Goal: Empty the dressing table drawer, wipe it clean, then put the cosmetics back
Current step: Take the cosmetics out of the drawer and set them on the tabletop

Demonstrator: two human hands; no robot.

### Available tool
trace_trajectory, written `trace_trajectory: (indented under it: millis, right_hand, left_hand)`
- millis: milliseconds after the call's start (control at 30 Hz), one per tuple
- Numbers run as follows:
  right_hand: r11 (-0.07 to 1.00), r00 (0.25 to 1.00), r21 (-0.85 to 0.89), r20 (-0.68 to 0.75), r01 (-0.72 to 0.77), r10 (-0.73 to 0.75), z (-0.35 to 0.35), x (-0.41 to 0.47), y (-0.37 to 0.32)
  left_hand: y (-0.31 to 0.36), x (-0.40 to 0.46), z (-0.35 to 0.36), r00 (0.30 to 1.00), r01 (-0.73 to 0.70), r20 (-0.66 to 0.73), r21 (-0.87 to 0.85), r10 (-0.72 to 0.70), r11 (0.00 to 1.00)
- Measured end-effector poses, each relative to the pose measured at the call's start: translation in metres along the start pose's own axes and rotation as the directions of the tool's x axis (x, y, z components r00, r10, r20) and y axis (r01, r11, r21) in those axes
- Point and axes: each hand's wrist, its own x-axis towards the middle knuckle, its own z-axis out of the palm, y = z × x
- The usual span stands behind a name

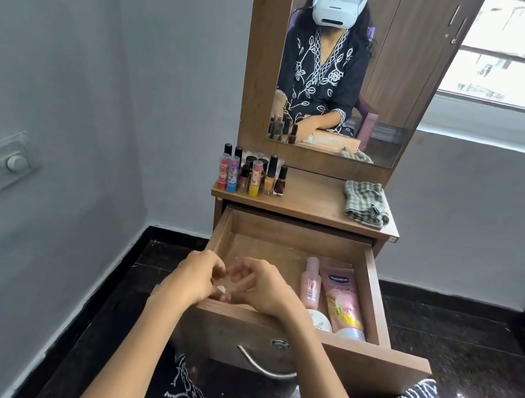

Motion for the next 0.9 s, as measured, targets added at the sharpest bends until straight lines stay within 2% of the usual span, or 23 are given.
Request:
trace_trajectory:
  millis: [233, 367, 533, 633, 733, 767, 833, 900]
  right_hand:
    - [0.976, 0.975, -0.197, 0.178, -0.096, 0.132, 0.011, 0.017, 0.001]
    - [0.964, 0.967, -0.247, 0.206, -0.097, 0.150, 0.013, 0.017, 0.000]
    - [0.968, 0.984, -0.235, 0.135, -0.082, 0.116, 0.011, 0.016, 0.000]
    - [0.978, 0.992, -0.195, 0.088, -0.074, 0.093, 0.005, 0.014, 0.000]
    - [0.994, 0.996, -0.100, -0.091, -0.037, 0.027, -0.011, 0.011, -0.002]
    - [0.998, 0.988, -0.060, -0.154, -0.010, 0.001, -0.018, 0.011, -0.003]
    - [0.998, 0.961, 0.029, -0.274, 0.059, -0.049, -0.033, 0.013, -0.008]
    - [0.986, 0.917, 0.108, -0.392, 0.124, -0.073, -0.049, 0.017, -0.014]
  left_hand:
    - [0.013, 0.003, 0.001, 0.996, 0.027, 0.074, 0.264, -0.049, 0.964]
    - [0.011, 0.005, 0.002, 0.996, 0.009, 0.085, 0.297, -0.036, 0.955]
    - [0.008, 0.005, 0.003, 0.999, 0.001, 0.050, 0.253, -0.014, 0.968]
    - [0.008, 0.004, 0.003, 0.999, -0.012, -0.038, 0.173, 0.019, 0.985]
    - [0.012, 0.008, 0.001, 0.978, -0.094, -0.191, -0.017, 0.089, 0.995]
    - [0.016, 0.011, 0.000, 0.967, -0.147, -0.231, -0.145, 0.111, 0.979]
    - [0.027, 0.018, -0.004, 0.941, -0.262, -0.305, -0.389, 0.145, 0.883]
    - [0.041, 0.028, -0.007, 0.909, -0.347, -0.387, -0.502, 0.153, 0.793]
